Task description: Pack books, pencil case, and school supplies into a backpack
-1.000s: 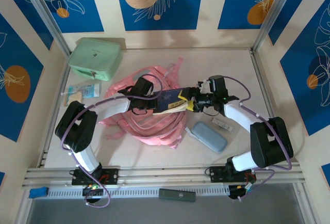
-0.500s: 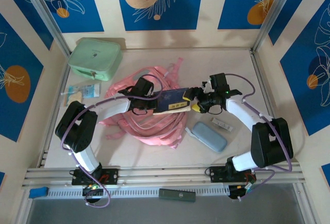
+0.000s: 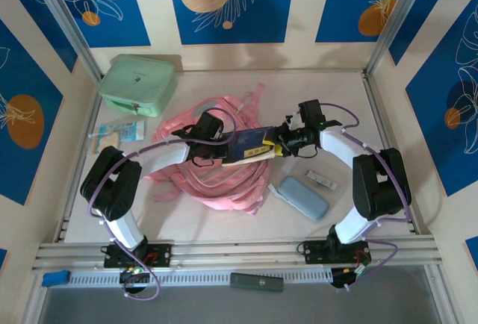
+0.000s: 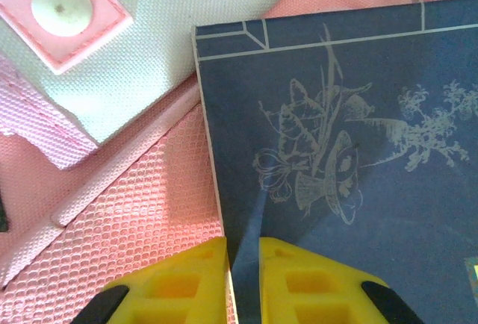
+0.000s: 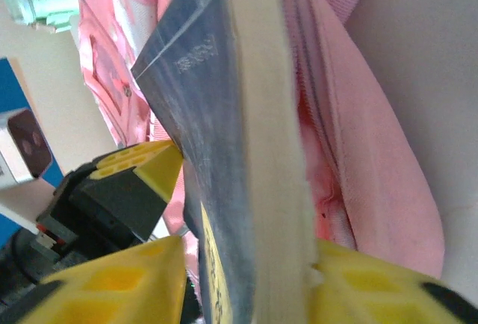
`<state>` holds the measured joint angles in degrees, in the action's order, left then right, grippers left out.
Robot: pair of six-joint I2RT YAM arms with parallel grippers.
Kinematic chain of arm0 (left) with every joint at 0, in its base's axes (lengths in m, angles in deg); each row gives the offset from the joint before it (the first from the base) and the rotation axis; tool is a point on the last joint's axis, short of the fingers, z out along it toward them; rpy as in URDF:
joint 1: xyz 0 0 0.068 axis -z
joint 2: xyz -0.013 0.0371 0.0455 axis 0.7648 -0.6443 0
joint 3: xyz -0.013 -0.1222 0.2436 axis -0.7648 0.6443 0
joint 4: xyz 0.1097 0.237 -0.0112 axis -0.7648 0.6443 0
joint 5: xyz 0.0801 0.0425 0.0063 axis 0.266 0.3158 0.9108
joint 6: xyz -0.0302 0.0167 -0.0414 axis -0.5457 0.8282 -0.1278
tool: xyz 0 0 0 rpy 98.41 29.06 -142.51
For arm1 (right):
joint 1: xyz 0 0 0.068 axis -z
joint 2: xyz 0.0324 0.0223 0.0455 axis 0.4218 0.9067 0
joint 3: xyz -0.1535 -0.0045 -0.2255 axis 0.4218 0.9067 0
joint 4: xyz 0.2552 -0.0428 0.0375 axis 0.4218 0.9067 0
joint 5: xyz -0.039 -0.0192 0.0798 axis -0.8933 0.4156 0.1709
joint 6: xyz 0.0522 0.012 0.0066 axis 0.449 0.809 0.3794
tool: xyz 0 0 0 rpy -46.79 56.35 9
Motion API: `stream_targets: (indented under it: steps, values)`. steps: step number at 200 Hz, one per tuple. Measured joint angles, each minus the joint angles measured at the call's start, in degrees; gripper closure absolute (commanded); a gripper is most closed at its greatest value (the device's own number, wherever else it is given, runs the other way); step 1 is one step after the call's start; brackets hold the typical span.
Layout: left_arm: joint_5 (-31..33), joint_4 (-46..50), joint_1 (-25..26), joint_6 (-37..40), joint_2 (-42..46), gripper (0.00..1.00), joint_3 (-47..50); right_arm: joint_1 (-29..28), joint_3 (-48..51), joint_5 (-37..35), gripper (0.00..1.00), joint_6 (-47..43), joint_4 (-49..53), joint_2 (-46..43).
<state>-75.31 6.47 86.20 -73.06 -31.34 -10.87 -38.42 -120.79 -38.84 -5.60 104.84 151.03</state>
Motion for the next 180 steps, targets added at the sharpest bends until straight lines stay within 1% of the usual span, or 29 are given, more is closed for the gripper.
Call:
stream_targets:
  steps: [19, 37, 64, 85, 102, 124, 132, 146, 180]
  values:
    - [0.02, 0.09, 0.0, 0.0, 0.0, 0.82, -0.11, -0.09, 0.0, 0.02, 0.78, -0.9, 0.24, -0.11]
    - [0.15, 0.22, 0.02, 0.0, 0.0, 0.8, -0.13, -0.24, 0.0, 0.02, 0.86, -1.99, 0.33, -0.33]
    - [0.92, 1.03, 0.15, 0.35, 0.28, 0.66, -0.26, -0.66, -0.31, -0.09, 0.93, -3.28, 0.83, -1.44]
    - [2.08, 3.13, 0.13, 1.11, 1.99, 0.54, -0.28, -1.29, -2.03, -0.2, 0.95, -5.38, 1.92, -2.34]
    - [2.78, 5.14, -0.11, 2.45, 5.31, 0.49, -0.22, -1.68, -3.13, 0.11, 0.96, -7.5, 2.67, -3.76]
    - [2.91, 5.88, -1.49, 7.39, 12.59, 0.4, 0.04, -1.92, -4.22, 0.81, 0.97, -11.02, 4.42, -6.01]
    - [2.03, 5.7, -2.45, 9.9, 15.45, 0.37, 0.04, -1.97, -4.72, 1.18, 0.97, -12.55, 5.31, -6.71]
    - [-0.04, 5.92, -4.39, 13.94, 19.15, 0.34, -0.44, -1.95, -5.75, 1.97, 0.98, -14.88, 6.82, -7.67]
    - [-8.07, 7.63, -6.71, 24.92, 20.59, 0.25, -4.61, -2.64, -8.59, 3.78, 0.98, -21.14, 10.23, -9.86]
